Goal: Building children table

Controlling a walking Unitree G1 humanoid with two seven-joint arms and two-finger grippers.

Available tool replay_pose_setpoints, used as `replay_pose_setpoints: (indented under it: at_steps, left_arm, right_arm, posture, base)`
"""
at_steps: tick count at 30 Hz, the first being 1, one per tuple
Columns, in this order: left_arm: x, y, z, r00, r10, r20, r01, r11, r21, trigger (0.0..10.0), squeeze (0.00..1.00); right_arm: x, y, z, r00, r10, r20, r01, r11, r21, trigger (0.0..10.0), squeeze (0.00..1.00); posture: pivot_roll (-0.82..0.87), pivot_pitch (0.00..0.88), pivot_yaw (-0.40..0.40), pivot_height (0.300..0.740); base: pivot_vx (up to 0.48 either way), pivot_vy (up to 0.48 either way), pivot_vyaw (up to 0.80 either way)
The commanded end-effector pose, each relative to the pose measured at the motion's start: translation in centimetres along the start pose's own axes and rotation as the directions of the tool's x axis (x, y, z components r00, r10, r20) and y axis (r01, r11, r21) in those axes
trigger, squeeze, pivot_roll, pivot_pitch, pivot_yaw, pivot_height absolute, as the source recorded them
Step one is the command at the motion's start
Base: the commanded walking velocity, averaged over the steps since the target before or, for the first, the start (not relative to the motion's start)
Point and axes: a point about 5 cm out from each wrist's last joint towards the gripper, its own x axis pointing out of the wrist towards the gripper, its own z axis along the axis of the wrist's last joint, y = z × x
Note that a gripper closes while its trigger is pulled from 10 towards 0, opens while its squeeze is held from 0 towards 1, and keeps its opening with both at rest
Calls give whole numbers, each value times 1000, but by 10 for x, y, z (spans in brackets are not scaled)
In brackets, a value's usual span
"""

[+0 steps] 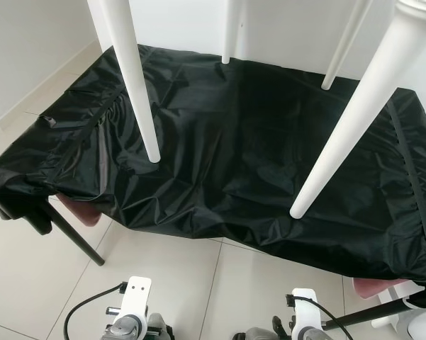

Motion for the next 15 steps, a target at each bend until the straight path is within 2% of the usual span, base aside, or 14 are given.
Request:
replay_pose_setpoints:
  at_steps: [1,15]
  left_arm:
    - [-2,1,-11,999,28,-44,-27,999,18,10000,0]
    - [-4,0,-19,997,20,-81,-15,998,57,10000,0]
  right_arm:
    - [-1,1,-7,1000,-10,-29,10,1000,13,10000,0]
    - [-3,2,-13,998,-7,-55,8,1000,10,10000,0]
  posture:
    - [61,0,-4,740]
    - [79,0,-16,740]
  base:
    - [0,0,0]
    - [0,0,0]
